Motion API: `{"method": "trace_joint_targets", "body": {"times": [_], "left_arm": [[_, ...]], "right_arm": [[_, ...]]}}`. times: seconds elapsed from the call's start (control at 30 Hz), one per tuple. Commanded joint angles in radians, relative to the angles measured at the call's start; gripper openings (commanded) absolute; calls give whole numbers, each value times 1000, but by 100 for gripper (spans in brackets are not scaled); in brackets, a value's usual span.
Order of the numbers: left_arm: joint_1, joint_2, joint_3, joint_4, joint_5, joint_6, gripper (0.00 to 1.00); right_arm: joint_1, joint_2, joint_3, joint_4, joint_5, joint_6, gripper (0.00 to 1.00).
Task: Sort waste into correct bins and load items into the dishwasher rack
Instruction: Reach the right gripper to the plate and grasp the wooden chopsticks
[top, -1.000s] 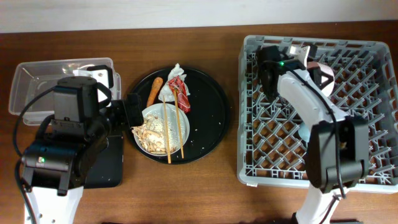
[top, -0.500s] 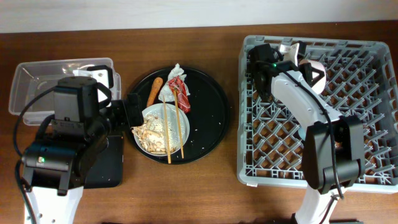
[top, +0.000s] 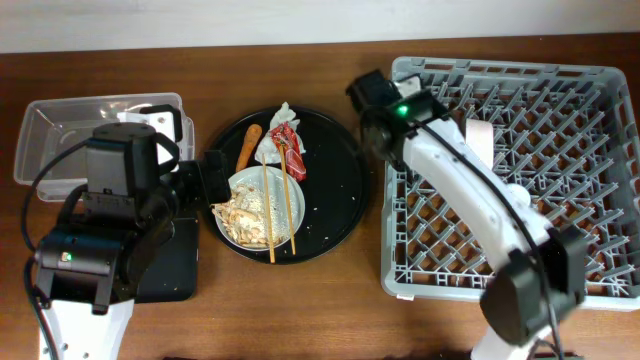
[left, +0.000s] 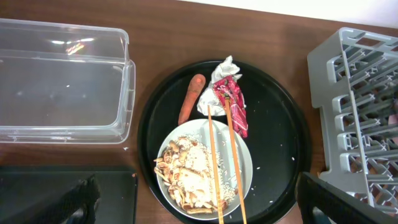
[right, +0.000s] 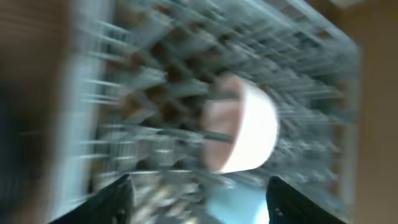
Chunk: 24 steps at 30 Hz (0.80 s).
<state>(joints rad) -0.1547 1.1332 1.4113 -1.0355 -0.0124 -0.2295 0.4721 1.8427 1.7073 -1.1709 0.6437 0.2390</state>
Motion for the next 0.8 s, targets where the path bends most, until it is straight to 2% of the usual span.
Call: {"method": "trace_joint_targets", "body": {"times": [0.0, 0.07, 0.13, 0.23, 0.3, 0.4, 0.57, 0.67, 0.7, 0.77], "left_arm": [[5, -4, 9, 2, -11, -9, 99], [5, -4, 9, 2, -11, -9, 99], [5, -4, 9, 2, -11, -9, 99], [5, -4, 9, 2, -10, -10, 100], [5, -4, 9, 2, -11, -9, 99], [5, -4, 9, 2, -10, -9, 99], [5, -4, 9, 2, -11, -9, 99], [5, -4, 9, 2, -10, -9, 99], [5, -4, 9, 1, -11, -9, 99], [5, -4, 9, 2, -11, -9, 99]], "right_arm": [[32, -46, 24, 19, -579, 16, 56], [33, -29, 6, 57, -811, 16, 47], [53, 11, -17, 118, -921, 17, 37], [145, 111, -24, 208, -911, 36, 34], [201, 171, -24, 260, -769, 147, 34], [262, 245, -24, 323, -722, 190, 34], [273, 329, -24, 356, -676, 238, 33], [275, 369, -24, 361, -692, 242, 28], [275, 371, -24, 361, -700, 241, 23], [275, 371, -24, 373, -718, 241, 6]]}}
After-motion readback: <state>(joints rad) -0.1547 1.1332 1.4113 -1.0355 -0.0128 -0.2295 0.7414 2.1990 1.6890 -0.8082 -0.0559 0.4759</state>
